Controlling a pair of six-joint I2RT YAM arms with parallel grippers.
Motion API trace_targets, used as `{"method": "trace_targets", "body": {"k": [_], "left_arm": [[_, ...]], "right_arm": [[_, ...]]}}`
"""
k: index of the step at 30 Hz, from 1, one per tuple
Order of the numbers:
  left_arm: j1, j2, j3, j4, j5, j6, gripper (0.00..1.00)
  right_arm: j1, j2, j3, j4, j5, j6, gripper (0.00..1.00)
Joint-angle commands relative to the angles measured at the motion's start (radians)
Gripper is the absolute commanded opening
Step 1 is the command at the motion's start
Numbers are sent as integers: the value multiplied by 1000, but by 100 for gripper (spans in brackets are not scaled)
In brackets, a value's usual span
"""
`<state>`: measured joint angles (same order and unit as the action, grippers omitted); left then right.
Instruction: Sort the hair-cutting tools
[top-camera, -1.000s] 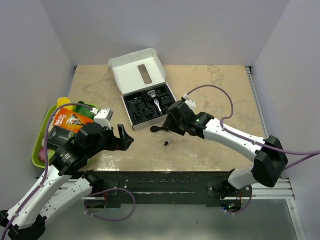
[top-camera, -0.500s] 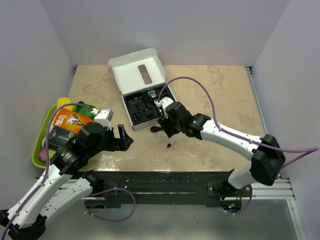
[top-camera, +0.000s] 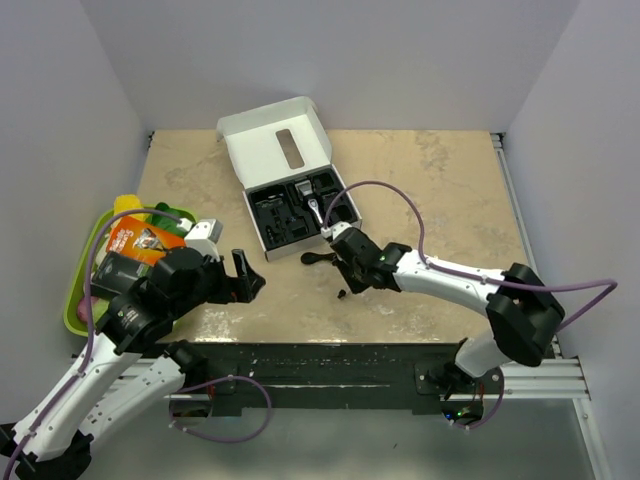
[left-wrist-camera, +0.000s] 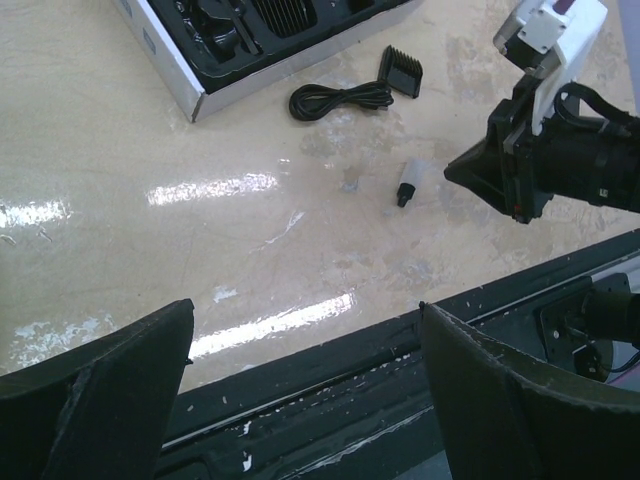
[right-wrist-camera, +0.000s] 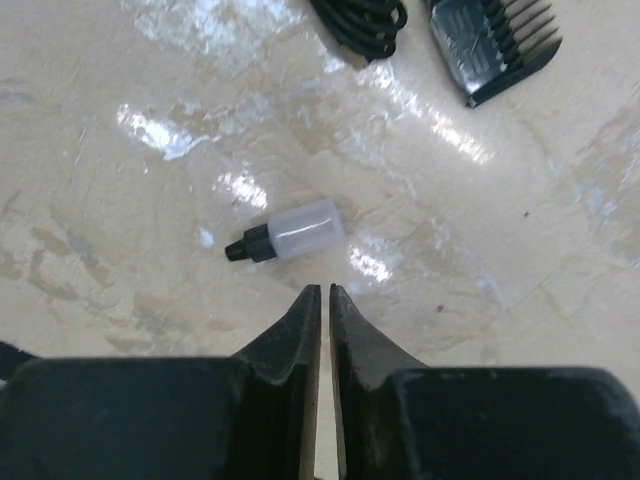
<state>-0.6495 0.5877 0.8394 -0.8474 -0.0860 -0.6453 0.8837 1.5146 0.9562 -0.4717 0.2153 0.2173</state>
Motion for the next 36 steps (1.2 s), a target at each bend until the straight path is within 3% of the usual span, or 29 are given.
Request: {"method": "trace_targets", "body": {"k": [1,2,16,25,36], "left_arm": [[-2,-6,-2,8,-6,-16,98],[-2,-8,-3,8,-9,-16,98],[-2,0,-22,18,-14,-4,98],[-2,15,-16,15,-21,7,98],[-2,17,-16,8,-27,12,98]], "right_arm": [[32,-99,-45,-4,-5,151,5],[34,-108,-56,-4,-5,163,0],[50,-18,-203,160,-63,280,0],[58,62,-166,208,-59,295,0],[58,179,-97,234,91,385,0]]}}
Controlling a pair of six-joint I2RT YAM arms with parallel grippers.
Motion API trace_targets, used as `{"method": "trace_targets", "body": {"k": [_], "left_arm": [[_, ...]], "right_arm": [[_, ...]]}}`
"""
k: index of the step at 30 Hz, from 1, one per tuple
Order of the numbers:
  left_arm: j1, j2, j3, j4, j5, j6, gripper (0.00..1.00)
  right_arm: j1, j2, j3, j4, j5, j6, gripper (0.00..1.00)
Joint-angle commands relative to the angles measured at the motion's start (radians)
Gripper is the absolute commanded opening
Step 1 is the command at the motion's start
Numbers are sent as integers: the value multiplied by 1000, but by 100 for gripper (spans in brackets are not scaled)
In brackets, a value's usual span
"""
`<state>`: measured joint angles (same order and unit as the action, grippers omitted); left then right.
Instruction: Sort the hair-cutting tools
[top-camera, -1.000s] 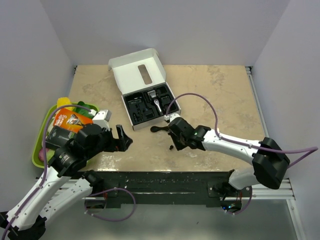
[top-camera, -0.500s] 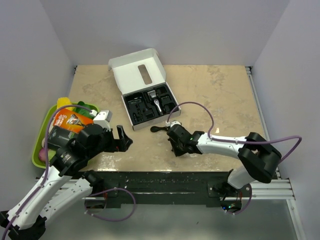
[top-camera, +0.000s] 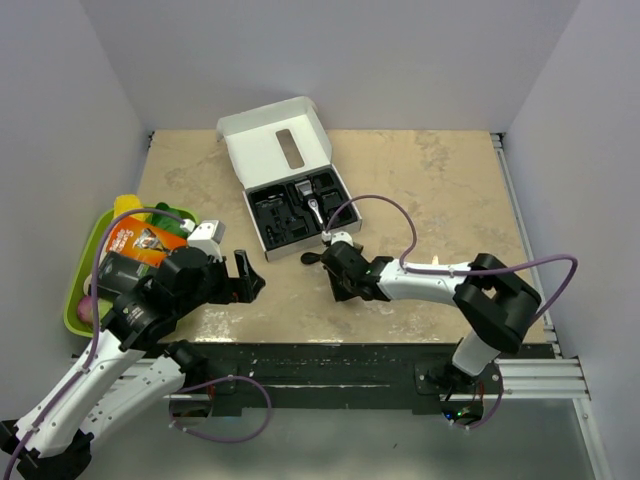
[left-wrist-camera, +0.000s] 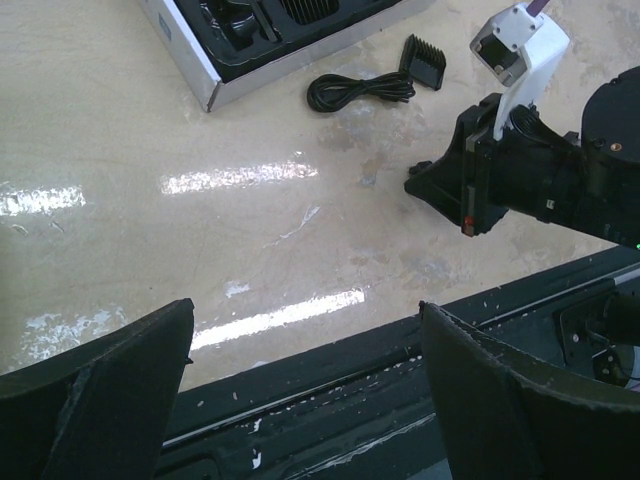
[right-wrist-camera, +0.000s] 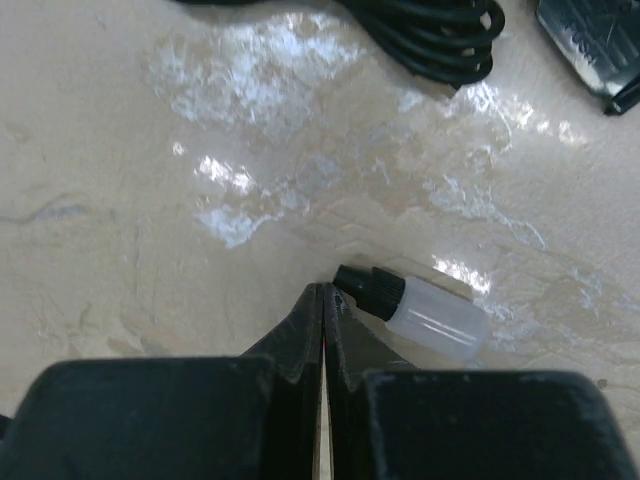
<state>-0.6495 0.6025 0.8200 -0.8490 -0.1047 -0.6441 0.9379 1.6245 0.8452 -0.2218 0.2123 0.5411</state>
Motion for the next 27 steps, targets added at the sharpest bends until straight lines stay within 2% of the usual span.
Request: {"method": "trace_targets", "body": {"k": [1,14,27], "left_arm": [[-2,2,2,10,-10,11,98],[-2,13,-1,5,-10,9,98],[-2,37,-9,36,-6,9,98]], "right_arm": [[4,92,18,-17,113,69,0],[-17,175,29,-50,318,186,5],[-108,248,83,-44,320,183,1]]}}
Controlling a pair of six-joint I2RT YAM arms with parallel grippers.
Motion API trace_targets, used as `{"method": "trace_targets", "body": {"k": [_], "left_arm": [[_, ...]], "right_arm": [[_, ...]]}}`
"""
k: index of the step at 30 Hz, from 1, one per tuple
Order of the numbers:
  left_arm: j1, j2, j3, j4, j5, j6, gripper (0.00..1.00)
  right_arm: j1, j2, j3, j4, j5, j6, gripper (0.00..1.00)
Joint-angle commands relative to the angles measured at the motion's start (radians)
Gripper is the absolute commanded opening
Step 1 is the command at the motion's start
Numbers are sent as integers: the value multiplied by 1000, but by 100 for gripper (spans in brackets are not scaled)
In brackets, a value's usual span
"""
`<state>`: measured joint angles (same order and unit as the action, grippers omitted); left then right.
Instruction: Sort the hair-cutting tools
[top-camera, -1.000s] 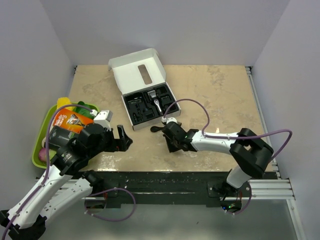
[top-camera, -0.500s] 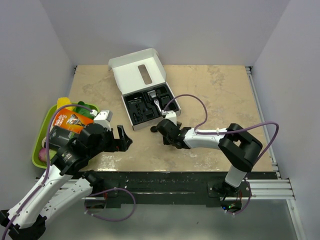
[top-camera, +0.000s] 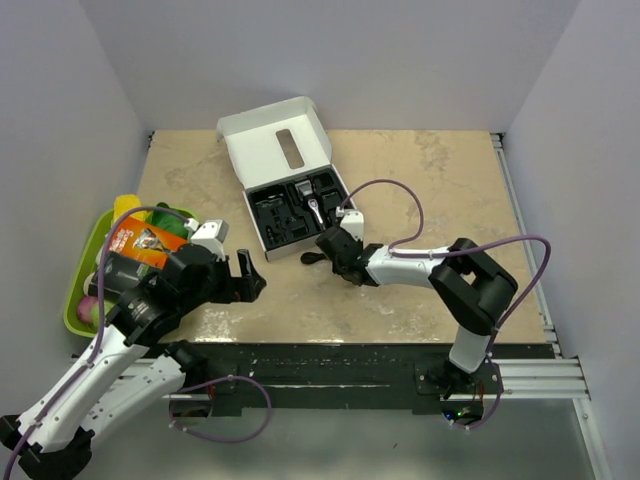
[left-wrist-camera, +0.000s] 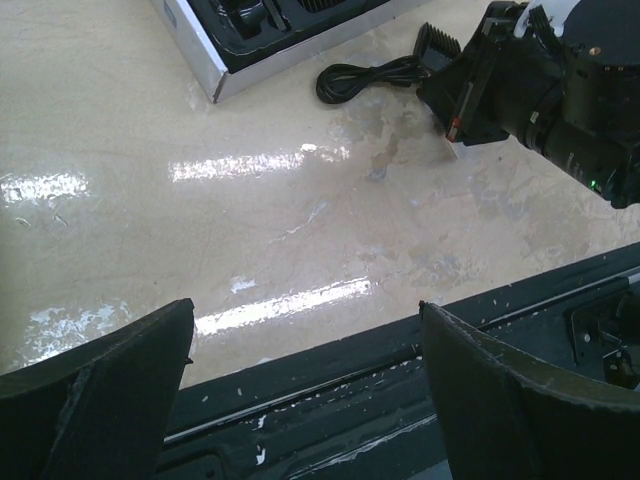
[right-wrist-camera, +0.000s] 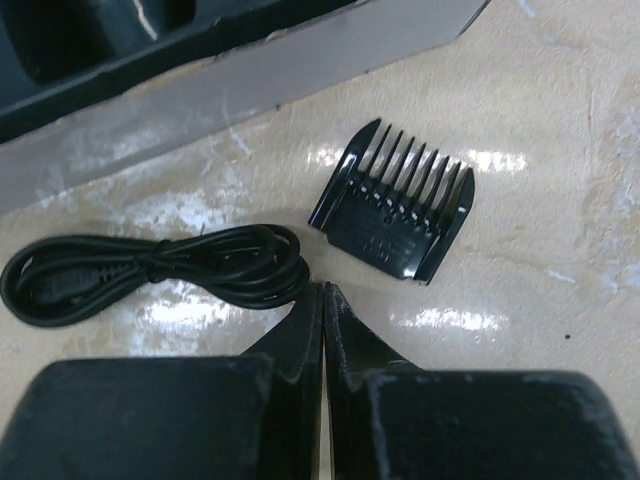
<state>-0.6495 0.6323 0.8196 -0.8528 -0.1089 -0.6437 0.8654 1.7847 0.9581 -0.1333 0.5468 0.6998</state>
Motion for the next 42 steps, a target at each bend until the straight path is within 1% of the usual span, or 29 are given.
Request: {"method": "trace_targets", "body": {"k": [1,3,5,7,10,11,12,13,15,16,18,19,21,23,24,25,26,28,29,30,31,32,33,34,36,37,42], "left_arm": [[-2,9,-10,43,-2,7,98],[-2,17,-17,64,3,7,98],[-2,44,-22,86,50,9,98],[-2,79,-27,123,101,9,94],[-2,112,-22,139,104,-7,90],[-4,116,-19,144,103,-10,90],[-4,121,-17,153,103,-25,89],[-6,135,-19,161,104,-34,88],[-13,159,-23,184,130,-65,86],[-27,165,-37,195,130,-76,85],[-44,191,-49,230,126,-114,83],[-64,202,-65,247,123,-126,82],[-93,246,-79,291,111,-169,79],[-146,291,-88,317,77,-215,77],[-166,338,-86,336,60,-235,76],[-211,366,-80,340,17,-255,75],[-234,391,-76,357,-1,-298,73],[-301,473,-48,362,-69,-352,73],[-318,506,-33,354,-90,-408,70],[-335,573,-17,354,-119,-433,69],[-357,608,19,351,-129,-457,67],[-366,644,41,336,-138,-497,65],[-375,712,67,328,-158,-513,64],[-386,745,122,315,-169,-527,64],[-392,828,177,284,-193,-563,62],[-395,851,228,276,-198,-576,62],[-395,981,364,245,-196,-665,59]], "right_arm": [[-39,90,-25,-134,-12,24,0],[-39,84,-3,-143,-8,21,0],[-39,53,11,-143,-16,3,0],[-37,13,30,-138,-27,-23,1],[-37,-85,60,-178,-33,-65,16],[-37,-141,70,-192,-25,-84,27],[-37,-169,88,-227,-16,-92,31],[-37,-197,94,-244,-10,-101,37],[-37,-292,114,-284,8,-128,44],[-37,-327,120,-298,18,-137,51],[-39,-411,139,-334,57,-155,59],[-40,-435,145,-344,71,-154,66],[-64,-479,149,-362,76,-146,72],[-104,-528,140,-353,7,-152,70],[-152,-539,133,-341,-39,-160,69],[-169,-547,128,-336,-98,-169,69],[-183,-541,130,-351,-114,-180,69],[-195,-497,160,-402,-96,-168,70],[-197,-481,174,-446,-93,-169,70],[-197,-467,194,-462,-91,-169,69],[-197,-466,194,-466,-72,-163,69],[-197,-479,188,-462,-44,-148,69],[-195,-491,168,-454,-25,-143,70],[-195,-505,156,-442,-13,-140,72],[-197,-536,131,-425,18,-143,73],[-197,-541,126,-425,19,-146,73],[-197,-548,96,-447,47,-137,73]]}}
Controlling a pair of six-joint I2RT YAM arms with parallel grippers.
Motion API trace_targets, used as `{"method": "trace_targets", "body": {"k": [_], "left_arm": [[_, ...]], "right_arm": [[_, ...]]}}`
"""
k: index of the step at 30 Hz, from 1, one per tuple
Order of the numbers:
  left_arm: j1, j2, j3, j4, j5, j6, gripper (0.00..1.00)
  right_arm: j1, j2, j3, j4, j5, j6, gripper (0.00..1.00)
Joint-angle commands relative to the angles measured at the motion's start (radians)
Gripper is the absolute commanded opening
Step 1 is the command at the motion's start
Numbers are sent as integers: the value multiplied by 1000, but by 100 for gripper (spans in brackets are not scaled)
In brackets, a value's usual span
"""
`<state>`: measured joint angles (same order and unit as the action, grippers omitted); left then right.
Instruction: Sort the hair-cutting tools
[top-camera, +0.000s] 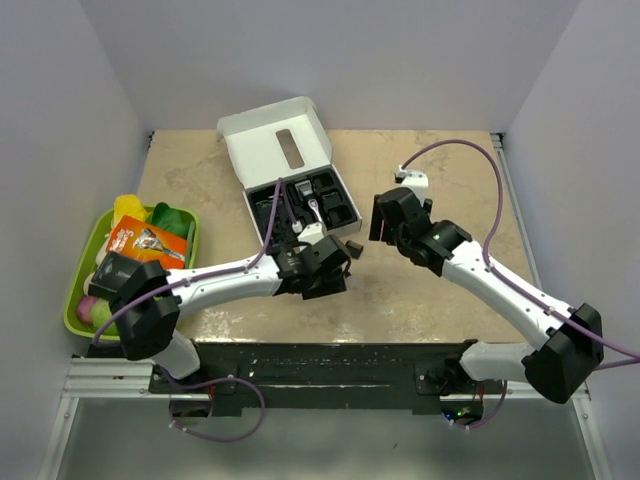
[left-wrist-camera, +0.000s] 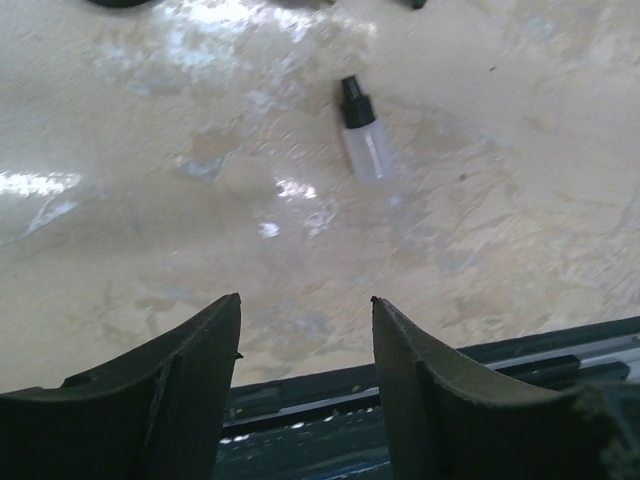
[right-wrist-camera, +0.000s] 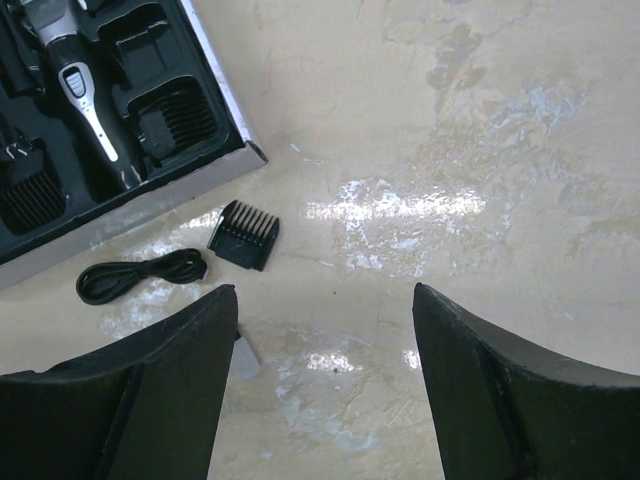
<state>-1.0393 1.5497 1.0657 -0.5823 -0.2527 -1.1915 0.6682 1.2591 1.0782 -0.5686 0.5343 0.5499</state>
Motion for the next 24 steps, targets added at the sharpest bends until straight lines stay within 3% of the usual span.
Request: {"method": "trace_targets", "body": {"k": [1,13,24], "left_arm": [[-7,81,134,-30,-49,-128,58],[-28,299,330,-91,-63,-232,55],[-22,411,421,-129,-86,-299,55]], "right_arm": [[1,-27,-32,-10,64,16,74],[-28,-56,-90,-11,139,53,80],[-117,-99,-167,61,52,19,81]]}}
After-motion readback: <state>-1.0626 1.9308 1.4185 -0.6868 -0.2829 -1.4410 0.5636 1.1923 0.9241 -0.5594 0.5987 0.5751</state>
